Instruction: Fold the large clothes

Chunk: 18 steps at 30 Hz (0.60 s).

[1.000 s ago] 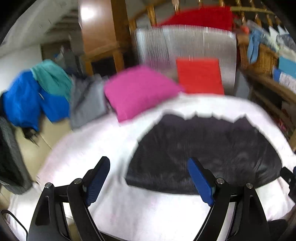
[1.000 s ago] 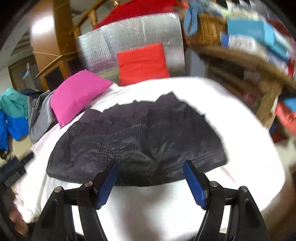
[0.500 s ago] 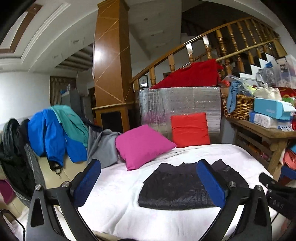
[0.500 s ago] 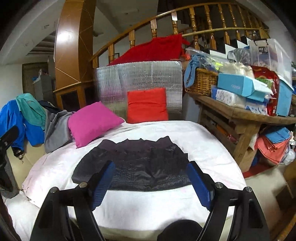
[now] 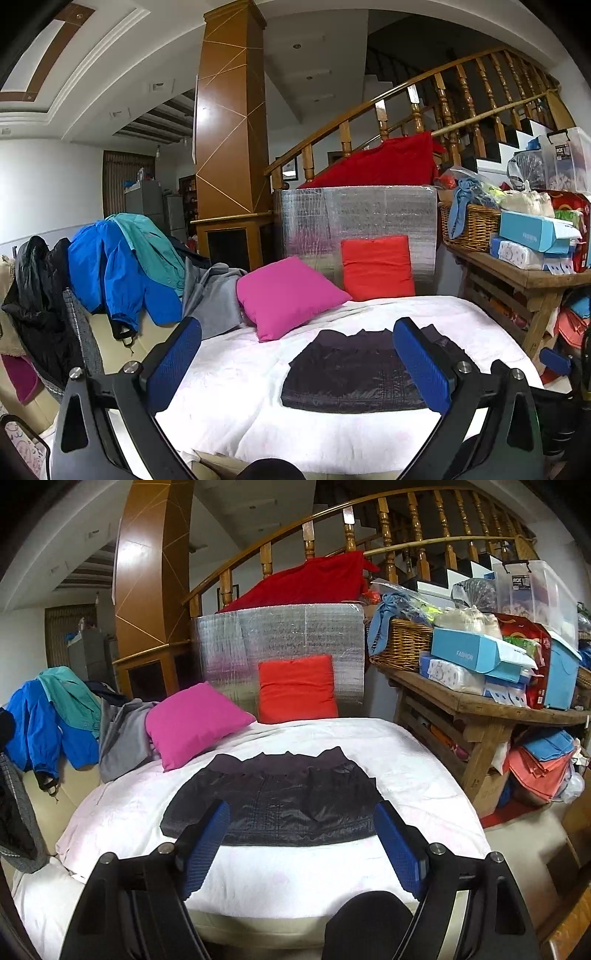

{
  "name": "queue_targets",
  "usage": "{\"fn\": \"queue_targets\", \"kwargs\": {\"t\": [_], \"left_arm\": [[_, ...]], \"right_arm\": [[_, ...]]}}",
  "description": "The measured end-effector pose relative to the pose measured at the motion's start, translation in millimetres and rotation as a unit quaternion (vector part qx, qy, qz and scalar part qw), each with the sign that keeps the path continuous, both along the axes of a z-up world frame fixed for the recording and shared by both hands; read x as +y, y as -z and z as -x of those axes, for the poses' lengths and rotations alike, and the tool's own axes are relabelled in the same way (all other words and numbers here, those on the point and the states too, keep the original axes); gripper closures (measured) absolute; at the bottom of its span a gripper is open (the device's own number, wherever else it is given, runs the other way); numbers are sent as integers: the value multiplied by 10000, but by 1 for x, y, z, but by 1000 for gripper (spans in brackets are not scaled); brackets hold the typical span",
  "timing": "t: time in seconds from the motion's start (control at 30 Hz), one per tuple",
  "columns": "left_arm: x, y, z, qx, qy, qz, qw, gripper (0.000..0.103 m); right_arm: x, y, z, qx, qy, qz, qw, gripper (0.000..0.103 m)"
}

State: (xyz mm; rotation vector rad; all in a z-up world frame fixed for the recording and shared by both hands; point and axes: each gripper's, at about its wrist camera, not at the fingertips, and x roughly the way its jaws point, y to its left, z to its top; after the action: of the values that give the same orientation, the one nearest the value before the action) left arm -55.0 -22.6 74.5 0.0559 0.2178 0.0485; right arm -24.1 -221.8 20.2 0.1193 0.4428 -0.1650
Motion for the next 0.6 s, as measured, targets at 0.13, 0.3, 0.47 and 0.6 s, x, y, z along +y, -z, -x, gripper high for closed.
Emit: {"fn": "queue_targets", "kwargs": {"t": [0.13, 0.3, 0.47, 0.6], "left_arm": [[-2, 0, 3, -12, -14, -83, 10000, 0], [-5, -1, 7, -44, -10, -90, 9999, 0], [-5, 0, 6, -34, -40, -84, 10000, 0], [-5, 0, 6, -28, -47, -64, 10000, 0]], "right_arm": [[3, -8, 9, -141, -9, 66, 9999, 20], [5, -9, 9, -109, -60, 70, 9999, 20], [3, -10, 10, -133, -61, 44, 9999, 20], [3, -10, 10, -131, -56, 51, 9999, 20]]}}
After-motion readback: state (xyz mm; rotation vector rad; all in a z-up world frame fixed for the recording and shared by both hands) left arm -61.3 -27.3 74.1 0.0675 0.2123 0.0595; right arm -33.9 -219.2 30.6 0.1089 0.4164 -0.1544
